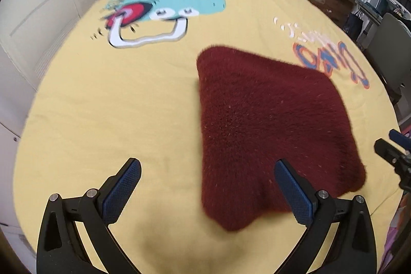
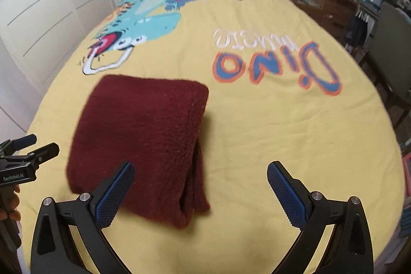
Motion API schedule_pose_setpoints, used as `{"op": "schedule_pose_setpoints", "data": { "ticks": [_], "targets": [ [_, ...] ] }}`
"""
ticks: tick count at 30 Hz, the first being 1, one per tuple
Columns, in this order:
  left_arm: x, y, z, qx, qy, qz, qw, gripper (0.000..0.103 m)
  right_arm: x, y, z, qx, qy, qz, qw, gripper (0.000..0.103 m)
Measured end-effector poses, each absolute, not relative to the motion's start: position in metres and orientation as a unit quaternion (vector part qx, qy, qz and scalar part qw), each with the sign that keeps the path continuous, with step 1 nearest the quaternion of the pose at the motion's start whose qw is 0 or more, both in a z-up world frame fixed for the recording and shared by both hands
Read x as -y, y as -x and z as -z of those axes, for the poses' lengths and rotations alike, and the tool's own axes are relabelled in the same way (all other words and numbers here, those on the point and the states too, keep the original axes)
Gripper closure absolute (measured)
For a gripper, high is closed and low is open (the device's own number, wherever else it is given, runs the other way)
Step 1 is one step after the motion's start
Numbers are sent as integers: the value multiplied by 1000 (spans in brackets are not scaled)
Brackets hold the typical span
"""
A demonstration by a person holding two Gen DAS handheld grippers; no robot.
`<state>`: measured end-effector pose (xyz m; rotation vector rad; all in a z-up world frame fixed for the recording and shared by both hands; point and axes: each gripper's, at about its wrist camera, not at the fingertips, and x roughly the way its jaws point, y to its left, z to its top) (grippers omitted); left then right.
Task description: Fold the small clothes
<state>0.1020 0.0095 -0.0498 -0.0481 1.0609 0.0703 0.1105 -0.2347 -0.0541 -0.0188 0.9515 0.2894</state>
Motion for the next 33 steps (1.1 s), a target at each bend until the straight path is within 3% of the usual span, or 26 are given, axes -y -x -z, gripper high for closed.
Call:
{"op": "schedule_pose_setpoints", "data": {
  "ticks": [10,33],
  "targets": [
    [-14,-39,-4,-475,10,-58,878,1,257,-47,3,-417,34,-105,902,0],
    [-24,-3,5,-495,3,-84,865,1,276,-17,10,-433,31,-82,897,0]
  ]
}}
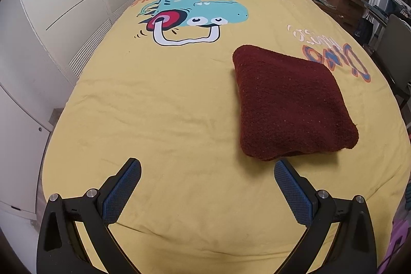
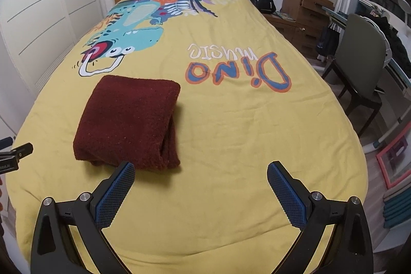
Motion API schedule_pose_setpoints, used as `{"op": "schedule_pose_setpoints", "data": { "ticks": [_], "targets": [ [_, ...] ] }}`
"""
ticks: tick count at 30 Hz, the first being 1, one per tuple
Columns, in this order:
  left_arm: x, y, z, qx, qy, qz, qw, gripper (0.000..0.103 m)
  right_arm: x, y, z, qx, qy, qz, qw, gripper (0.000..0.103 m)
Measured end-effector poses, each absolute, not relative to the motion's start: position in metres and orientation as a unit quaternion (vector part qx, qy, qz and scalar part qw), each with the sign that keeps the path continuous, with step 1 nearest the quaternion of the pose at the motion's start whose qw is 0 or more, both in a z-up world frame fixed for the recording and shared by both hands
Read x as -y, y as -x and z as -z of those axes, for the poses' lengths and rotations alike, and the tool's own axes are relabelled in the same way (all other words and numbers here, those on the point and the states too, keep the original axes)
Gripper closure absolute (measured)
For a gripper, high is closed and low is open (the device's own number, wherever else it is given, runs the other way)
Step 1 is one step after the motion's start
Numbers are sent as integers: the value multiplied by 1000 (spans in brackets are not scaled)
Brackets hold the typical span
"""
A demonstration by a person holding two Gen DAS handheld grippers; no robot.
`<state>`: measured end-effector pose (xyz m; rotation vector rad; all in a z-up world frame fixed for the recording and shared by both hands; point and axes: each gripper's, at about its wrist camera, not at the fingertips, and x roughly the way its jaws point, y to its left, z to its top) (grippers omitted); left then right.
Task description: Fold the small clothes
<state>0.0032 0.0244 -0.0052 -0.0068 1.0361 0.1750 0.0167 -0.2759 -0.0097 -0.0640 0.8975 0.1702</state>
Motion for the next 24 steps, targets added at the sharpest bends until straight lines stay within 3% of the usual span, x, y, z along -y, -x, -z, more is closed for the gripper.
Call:
{"op": "schedule_pose_setpoints", "data": {
  "ticks": [24],
  "targets": [
    [-18,-4,10,-505,-4,-76,860,1,273,-15,6,-438,35,-91,894,0]
  ]
}}
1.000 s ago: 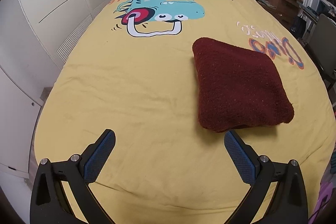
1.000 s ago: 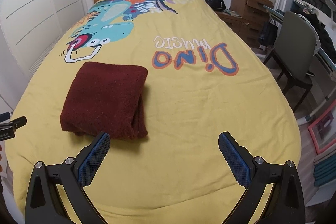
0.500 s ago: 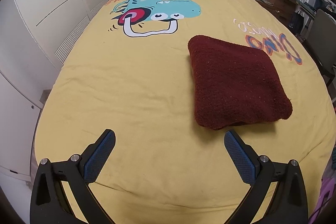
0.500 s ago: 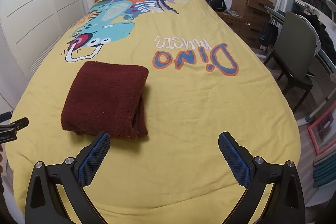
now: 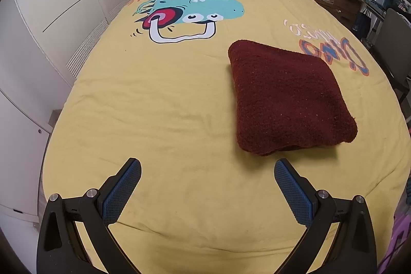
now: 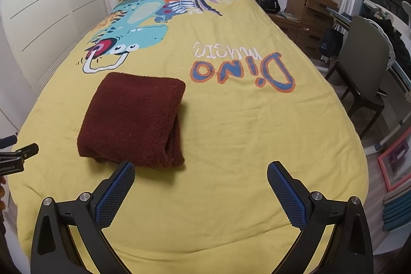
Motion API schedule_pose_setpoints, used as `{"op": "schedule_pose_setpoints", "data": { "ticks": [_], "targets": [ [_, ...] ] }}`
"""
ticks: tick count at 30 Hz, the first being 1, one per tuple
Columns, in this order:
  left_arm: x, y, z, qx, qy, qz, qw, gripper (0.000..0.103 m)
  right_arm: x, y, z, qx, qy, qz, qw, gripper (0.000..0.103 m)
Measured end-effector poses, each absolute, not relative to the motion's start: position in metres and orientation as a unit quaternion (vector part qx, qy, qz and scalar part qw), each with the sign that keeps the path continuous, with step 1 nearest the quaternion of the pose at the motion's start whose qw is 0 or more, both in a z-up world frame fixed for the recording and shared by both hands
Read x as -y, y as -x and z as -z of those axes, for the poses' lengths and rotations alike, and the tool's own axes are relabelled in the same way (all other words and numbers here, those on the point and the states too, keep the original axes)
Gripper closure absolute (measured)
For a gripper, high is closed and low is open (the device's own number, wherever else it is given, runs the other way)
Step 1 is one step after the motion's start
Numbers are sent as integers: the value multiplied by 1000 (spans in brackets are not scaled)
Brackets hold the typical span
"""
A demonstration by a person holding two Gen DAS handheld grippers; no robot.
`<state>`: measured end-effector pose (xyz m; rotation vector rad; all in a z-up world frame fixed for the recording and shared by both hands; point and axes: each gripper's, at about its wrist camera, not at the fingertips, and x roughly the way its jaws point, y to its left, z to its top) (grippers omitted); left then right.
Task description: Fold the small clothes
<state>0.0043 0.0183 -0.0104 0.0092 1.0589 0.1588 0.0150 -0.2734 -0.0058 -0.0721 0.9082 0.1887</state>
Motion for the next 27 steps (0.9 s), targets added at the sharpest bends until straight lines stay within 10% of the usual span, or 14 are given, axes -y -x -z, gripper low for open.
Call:
{"op": "schedule_pose_setpoints", "data": {
  "ticks": [27],
  "targets": [
    [-9,-4,5,-504,-11,-58,862,1,282,-14,17,-453,34,-82,887,0]
  ]
}}
